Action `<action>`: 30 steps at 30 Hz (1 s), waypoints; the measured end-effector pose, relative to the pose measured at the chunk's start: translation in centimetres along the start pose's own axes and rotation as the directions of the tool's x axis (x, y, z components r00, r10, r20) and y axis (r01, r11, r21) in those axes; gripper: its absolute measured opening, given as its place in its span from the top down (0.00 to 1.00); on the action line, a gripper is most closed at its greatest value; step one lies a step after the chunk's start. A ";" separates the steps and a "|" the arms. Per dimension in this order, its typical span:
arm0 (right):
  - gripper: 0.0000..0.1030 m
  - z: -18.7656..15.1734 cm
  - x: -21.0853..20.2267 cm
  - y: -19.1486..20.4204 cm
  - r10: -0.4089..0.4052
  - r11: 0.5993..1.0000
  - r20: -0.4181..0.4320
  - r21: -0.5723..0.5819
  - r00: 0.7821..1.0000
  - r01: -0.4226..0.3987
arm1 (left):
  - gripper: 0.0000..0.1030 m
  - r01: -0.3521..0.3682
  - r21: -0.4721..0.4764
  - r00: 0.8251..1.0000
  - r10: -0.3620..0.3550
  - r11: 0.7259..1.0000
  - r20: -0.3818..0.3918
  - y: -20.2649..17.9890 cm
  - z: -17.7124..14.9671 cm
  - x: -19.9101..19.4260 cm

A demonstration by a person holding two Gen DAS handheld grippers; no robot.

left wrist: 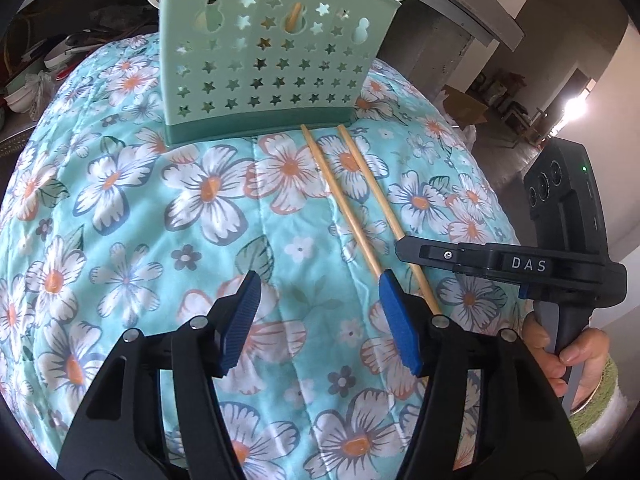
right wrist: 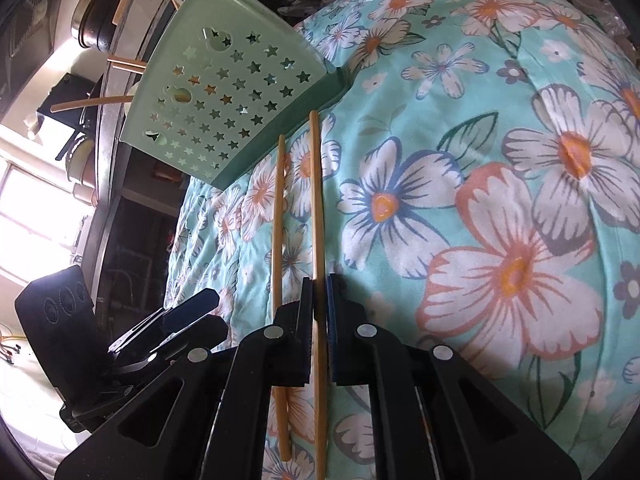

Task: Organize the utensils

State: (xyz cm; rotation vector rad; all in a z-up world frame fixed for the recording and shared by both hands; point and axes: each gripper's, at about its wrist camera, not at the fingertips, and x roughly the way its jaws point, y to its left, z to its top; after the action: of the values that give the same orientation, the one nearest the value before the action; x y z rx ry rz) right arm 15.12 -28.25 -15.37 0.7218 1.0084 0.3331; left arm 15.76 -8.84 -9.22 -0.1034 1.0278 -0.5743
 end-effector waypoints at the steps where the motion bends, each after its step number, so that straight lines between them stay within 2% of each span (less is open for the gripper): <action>1: 0.94 -0.1 -0.2 -0.2 0.000 1.000 0.001 0.006 1.000 0.000 | 0.47 0.017 0.001 1.000 -0.017 1.000 -0.010 -0.2 0.1 0.5; 5: 0.93 -0.6 -0.9 -0.7 -0.013 1.000 0.009 0.020 1.000 0.013 | 0.51 0.070 0.002 0.996 -0.070 0.998 -0.053 -1.5 0.3 2.5; 7: 0.93 -0.9 -1.1 -0.9 -0.016 1.000 0.013 0.024 1.000 0.016 | 0.52 0.052 0.015 0.997 -0.051 0.999 -0.054 -2.1 0.3 3.2; 10: 0.93 -1.2 -1.3 -1.1 -0.016 0.999 0.018 0.031 1.000 0.015 | 0.63 0.012 0.022 0.999 -0.011 1.000 -0.046 -2.7 0.5 3.8; 12: 0.93 -1.3 -1.3 -1.1 -0.020 0.999 0.023 0.030 1.000 0.020 | 0.75 -0.005 0.010 0.999 0.006 1.000 -0.041 -2.8 0.6 4.1; 16: 0.93 -1.5 -1.1 -0.8 -0.036 0.999 0.028 0.020 0.999 0.035 | 0.90 0.033 -0.034 0.999 -0.034 0.999 -0.035 -1.9 0.6 3.9; 22: 0.93 -1.8 -0.7 0.1 -0.056 0.998 0.012 0.000 0.998 0.056 | 0.92 0.040 -0.086 0.999 -0.042 0.996 -0.022 -0.7 -0.2 2.5; 30: 0.93 -2.5 -0.2 1.5 -0.060 0.997 -0.022 -0.045 0.998 0.059 | 0.95 -0.008 -0.156 1.000 0.010 0.988 0.013 2.0 -2.5 -1.7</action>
State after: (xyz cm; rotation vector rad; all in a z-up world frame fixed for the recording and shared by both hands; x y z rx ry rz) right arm 12.99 -26.23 -15.04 0.6476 1.0394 0.3121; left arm 13.82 -5.82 -9.92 -0.2402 1.0590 -0.4841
